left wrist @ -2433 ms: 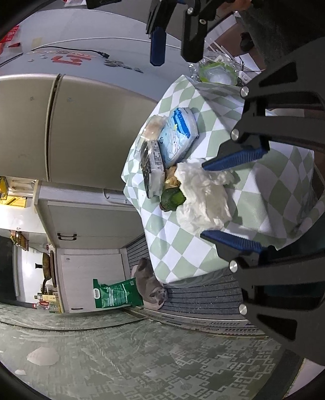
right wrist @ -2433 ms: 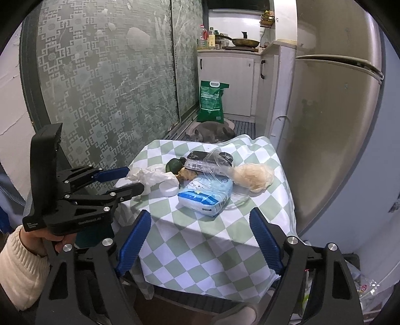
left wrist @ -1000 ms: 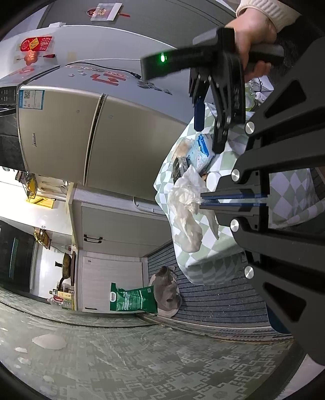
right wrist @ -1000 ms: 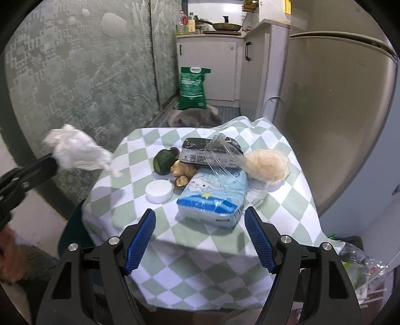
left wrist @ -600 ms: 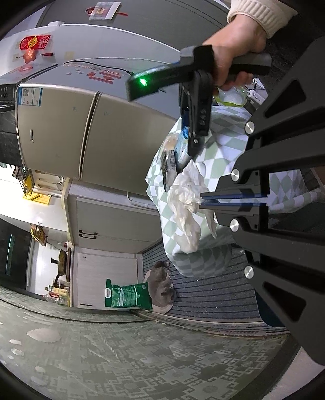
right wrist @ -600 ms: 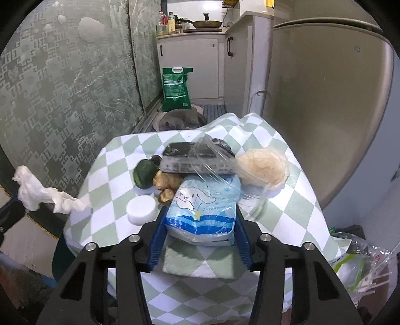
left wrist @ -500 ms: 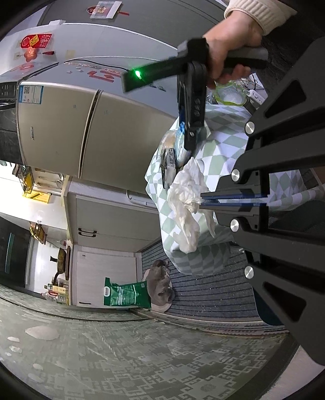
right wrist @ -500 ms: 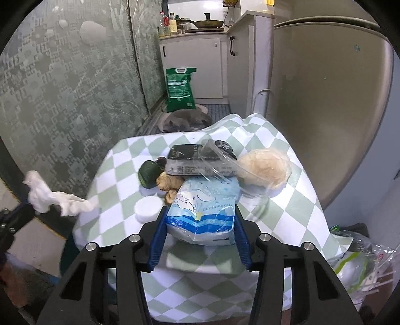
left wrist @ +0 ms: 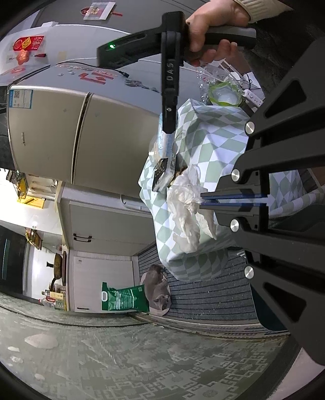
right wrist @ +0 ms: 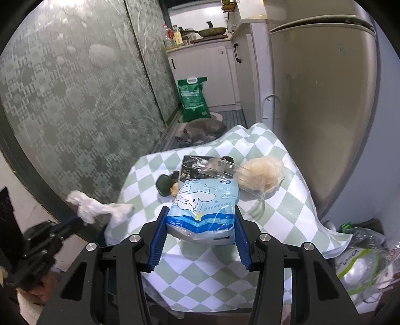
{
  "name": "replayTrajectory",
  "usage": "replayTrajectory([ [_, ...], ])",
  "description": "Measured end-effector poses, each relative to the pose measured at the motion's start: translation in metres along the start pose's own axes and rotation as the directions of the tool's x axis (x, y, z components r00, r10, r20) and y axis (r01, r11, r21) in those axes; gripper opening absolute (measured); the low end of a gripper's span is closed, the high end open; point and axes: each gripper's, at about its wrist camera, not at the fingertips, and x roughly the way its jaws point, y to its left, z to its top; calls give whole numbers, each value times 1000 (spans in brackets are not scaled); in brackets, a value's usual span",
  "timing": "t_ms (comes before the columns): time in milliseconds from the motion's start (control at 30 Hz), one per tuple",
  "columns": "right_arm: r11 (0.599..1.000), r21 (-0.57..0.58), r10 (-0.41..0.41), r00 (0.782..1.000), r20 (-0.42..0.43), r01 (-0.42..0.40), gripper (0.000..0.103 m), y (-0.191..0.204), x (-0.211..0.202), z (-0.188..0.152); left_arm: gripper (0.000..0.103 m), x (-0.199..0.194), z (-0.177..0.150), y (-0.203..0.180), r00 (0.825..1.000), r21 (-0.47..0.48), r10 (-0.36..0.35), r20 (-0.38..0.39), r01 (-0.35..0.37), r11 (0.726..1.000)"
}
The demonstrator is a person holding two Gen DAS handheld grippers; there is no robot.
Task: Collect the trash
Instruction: 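Open the left tool over the green bin dropping the plastic while the right tool carries the packet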
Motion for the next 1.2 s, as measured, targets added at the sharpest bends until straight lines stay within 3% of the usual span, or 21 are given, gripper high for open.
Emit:
replayTrajectory([
  [167,999,2,46,999,29,-47,50,0,-13,2,3,4,0,-5,1000,7,-7,-3,7,1000],
  [300,994,33,101,995,0,-101,50,-4,-12,0,3,6,-1,-6,1000,12,-7,-9,7,1000],
  [400,980,79,185,982,-24,-183,50,-7,-7,-3,3,7,-1,-8,1000,13,-8,-10,8,1000],
  [500,967,90,240,971,16,-240,50,-6,-15,0,3,7,-1,-8,1000,13,-8,-9,8,1000],
  [900,979,15,204,977,63,-205,50,12,-24,10,3,-8,-2,5,1000,-7,27,7,-27,1000],
  [1200,964,-60,265,960,94,-260,50,49,-25,18,3,-21,-19,30,995,-32,91,-36,-93,995],
])
